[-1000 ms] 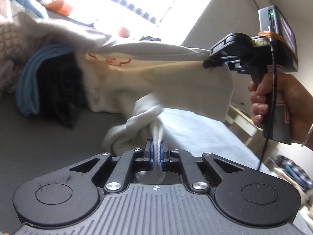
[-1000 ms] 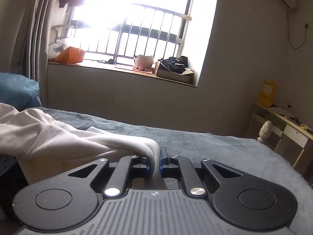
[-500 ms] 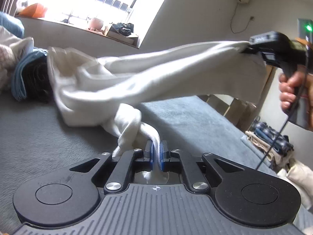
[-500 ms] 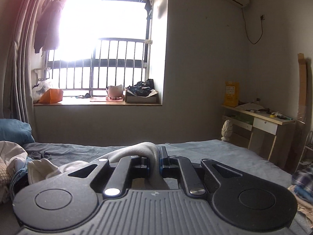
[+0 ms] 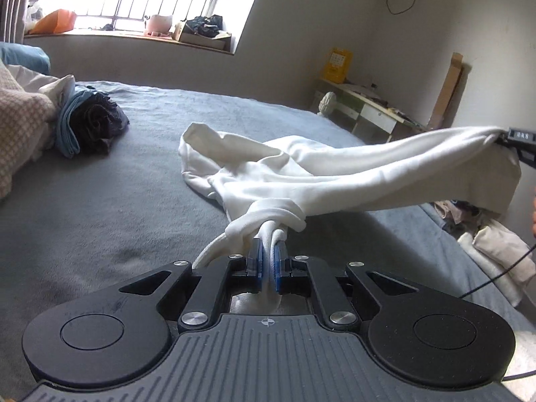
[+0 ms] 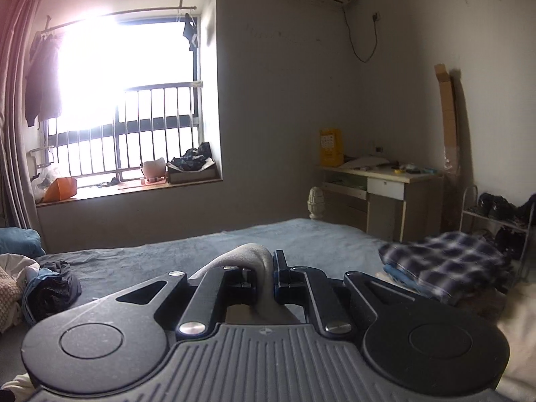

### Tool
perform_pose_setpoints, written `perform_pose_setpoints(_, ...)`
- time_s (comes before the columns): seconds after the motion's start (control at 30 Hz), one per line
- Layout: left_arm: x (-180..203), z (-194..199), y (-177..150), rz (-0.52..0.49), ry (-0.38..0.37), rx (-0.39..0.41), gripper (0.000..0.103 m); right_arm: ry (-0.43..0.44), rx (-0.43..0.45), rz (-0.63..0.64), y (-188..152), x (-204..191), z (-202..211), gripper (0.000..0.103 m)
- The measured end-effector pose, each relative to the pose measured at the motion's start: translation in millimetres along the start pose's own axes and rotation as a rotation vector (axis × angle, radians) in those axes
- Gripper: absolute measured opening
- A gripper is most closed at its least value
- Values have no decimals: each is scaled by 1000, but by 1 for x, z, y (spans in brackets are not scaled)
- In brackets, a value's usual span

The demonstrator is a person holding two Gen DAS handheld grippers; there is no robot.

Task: Fold clothes

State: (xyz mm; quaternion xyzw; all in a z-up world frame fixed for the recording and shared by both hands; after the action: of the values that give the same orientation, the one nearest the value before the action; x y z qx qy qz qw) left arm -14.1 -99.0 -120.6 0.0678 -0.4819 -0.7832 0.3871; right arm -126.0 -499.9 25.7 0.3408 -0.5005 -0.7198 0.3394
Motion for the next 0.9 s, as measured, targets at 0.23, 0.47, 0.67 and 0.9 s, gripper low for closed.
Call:
perform_pose_setpoints(0.23,-15,-19,-42,44,64,-126,7,21,-367,-74,-107,32,-23,10)
perform_pose_setpoints(0.47,-21,-11,-47,1,61,-142,43,2,-618,46,-173,27,-22,22)
perform_pose_setpoints(0.67,-36,0,-37,53,23,-87,67,21,-630,415,-171,10,4,69)
perform_pose_setpoints(0.9,-48,-2,-30,97,10,-63,74,132,-628,771,-185,-30,38,98)
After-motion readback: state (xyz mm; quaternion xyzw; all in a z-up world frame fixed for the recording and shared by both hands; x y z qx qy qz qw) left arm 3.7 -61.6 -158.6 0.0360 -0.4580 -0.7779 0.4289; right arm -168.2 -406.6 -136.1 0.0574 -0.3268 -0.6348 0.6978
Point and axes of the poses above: each gripper's, at about its wrist camera, not at the fingertips, and z roughly against the way its jaws point, x to its right, y to its top, the point moved 10 cm from there along -z, roughly the way its jaws point, and after that the axes turned 4 degrees about -z, right-handed, at the moved point
